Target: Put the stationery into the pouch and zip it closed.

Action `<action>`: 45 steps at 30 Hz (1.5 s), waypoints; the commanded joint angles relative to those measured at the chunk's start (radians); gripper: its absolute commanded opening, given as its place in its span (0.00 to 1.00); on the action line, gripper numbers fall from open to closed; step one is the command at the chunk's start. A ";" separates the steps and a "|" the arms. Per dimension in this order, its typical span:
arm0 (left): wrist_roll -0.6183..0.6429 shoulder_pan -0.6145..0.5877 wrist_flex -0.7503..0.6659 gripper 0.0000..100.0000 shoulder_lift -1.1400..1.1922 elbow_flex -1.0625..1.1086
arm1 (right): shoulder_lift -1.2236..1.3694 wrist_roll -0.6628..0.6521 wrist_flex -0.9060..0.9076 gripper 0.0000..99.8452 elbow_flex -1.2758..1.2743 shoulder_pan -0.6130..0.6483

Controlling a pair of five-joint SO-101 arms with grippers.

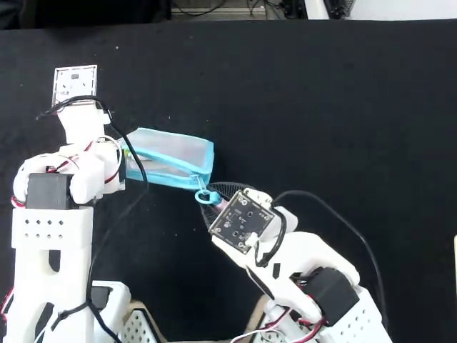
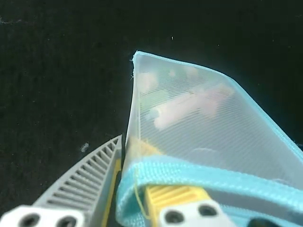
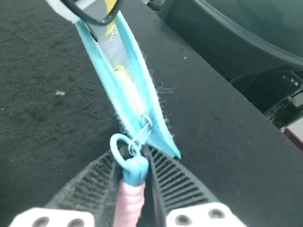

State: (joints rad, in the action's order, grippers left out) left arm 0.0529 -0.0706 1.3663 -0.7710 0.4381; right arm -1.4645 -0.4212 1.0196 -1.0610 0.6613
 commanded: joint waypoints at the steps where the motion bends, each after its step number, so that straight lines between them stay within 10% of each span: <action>1: -0.011 -0.008 0.002 0.03 -0.006 -0.068 | -0.013 -0.006 0.003 0.01 0.101 0.008; 45: -0.009 -0.005 0.000 0.03 -0.005 -0.085 | -0.013 -0.006 0.066 0.12 0.064 0.014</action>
State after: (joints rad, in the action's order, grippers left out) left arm 0.0529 -0.0706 1.3663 -0.7725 0.4258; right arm -1.4784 -0.4212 1.1331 -0.9782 0.6659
